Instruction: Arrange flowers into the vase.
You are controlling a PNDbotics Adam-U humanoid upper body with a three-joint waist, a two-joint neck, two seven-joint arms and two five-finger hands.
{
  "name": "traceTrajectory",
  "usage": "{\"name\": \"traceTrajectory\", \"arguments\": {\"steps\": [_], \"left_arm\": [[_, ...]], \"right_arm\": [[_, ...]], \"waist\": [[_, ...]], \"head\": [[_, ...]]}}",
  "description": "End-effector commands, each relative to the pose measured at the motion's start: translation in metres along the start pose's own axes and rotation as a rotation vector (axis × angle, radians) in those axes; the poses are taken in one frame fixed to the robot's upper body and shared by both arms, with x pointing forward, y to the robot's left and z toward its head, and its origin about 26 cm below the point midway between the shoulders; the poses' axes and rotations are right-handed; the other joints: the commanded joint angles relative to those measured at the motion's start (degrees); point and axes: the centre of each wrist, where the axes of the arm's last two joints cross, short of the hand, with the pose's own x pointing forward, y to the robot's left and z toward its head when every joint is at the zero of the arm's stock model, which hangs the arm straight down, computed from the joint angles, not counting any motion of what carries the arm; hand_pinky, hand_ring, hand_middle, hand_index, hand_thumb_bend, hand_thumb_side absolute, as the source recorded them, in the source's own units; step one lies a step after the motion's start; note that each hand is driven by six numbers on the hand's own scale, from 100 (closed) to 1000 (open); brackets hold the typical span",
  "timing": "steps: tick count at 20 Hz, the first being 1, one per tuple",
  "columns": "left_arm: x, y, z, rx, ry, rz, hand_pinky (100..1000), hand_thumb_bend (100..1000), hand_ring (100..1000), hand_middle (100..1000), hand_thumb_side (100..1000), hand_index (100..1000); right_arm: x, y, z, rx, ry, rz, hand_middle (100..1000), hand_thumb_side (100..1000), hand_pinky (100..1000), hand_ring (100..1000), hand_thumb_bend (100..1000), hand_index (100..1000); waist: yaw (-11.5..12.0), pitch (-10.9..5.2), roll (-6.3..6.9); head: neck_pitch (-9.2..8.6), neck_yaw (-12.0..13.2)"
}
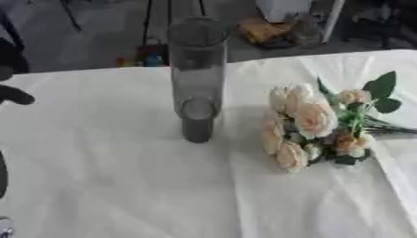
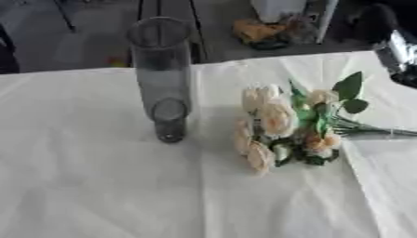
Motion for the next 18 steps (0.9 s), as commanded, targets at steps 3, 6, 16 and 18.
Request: {"name": "traceTrajectory", "arguments": {"steps": [3,6,16,18], "left_arm": [[0.005,0.001,-0.004,-0.019,-0.019,-0.005,517,265,663,713,970,883],[0.005,0.001,-0.004,-0.021,-0.017,-0.003,517,264,663,713,971,883],[0.005,0.000,-0.003,-0.030,-0.010,0.005,516,253,663,712,977,883],[0.005,-0.001,-0.003,-0.031,-0.008,0.007,517,249,663,712,979,883]], "right_arm": [[0.002,-0.020,-0.013,0.145,-0.012,0.091,610,1000,771,923,316,975],[0.003,-0.023,-0.016,0.232,0.000,0.107,643,1000,786,947,363,995],[-0.026,-0.032,-0.024,0.547,0.031,0.188,793,942,829,996,505,1000],[-0.033,-0.033,-0.024,0.593,0.032,0.200,839,922,831,998,500,1000]], "waist": [[-0.12,-1.37,-0.04],[-0.10,-1.47,0.00],[0.48,-1.82,-0.17],[0.63,-1.77,-0.25]], "head": [[-0.58,-0.13],[-0.53,-0.05],[-0.86,0.13],[-0.92,-0.03]]}}
